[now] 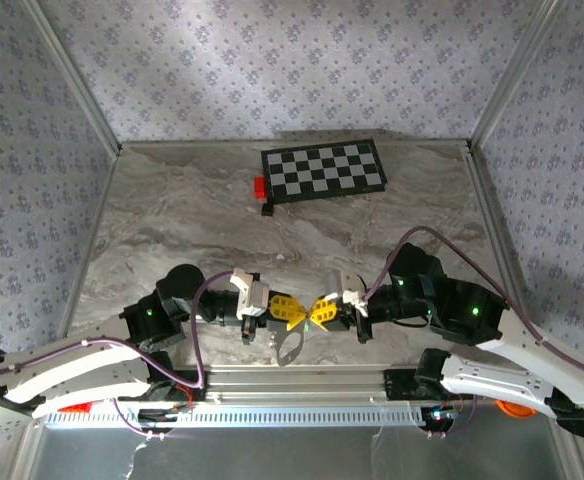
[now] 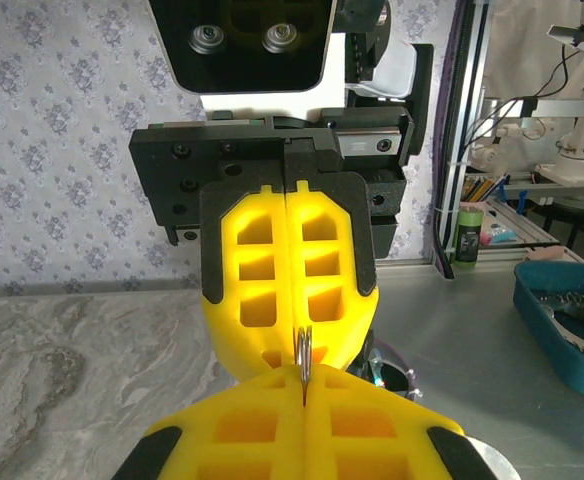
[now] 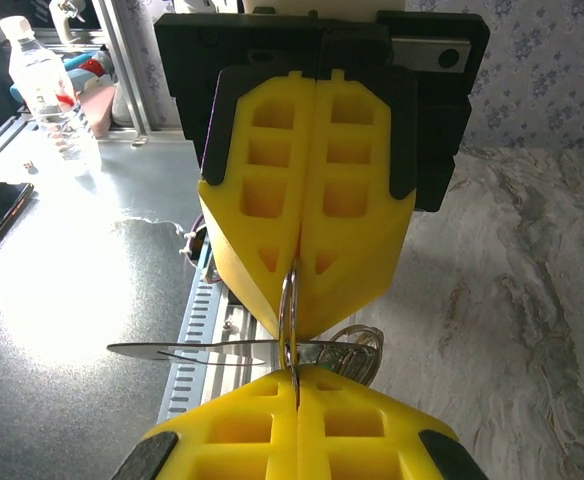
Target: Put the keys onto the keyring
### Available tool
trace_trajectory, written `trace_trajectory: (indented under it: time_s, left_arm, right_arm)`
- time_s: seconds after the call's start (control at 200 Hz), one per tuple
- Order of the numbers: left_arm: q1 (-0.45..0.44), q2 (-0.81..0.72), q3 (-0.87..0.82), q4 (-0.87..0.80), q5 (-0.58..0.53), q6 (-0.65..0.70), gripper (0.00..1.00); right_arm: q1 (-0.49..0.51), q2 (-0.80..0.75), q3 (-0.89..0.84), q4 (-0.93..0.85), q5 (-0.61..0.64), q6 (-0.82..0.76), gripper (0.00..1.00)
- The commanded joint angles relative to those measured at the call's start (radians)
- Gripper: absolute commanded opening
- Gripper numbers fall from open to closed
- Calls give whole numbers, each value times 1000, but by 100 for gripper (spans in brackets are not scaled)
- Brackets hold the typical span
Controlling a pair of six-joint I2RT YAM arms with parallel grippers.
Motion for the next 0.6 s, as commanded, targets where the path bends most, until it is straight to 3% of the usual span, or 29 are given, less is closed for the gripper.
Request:
trace_trajectory:
  time_s: [0.0,0.595]
  left_arm:
    - [-3,-4,21,100,35,-8,0]
    - [-3,-15,-8,165,30,-30,0]
  right_arm:
    - [8,14,17,-20,-7,-15,0]
    - [28,16,-4,-18,-35,-26,0]
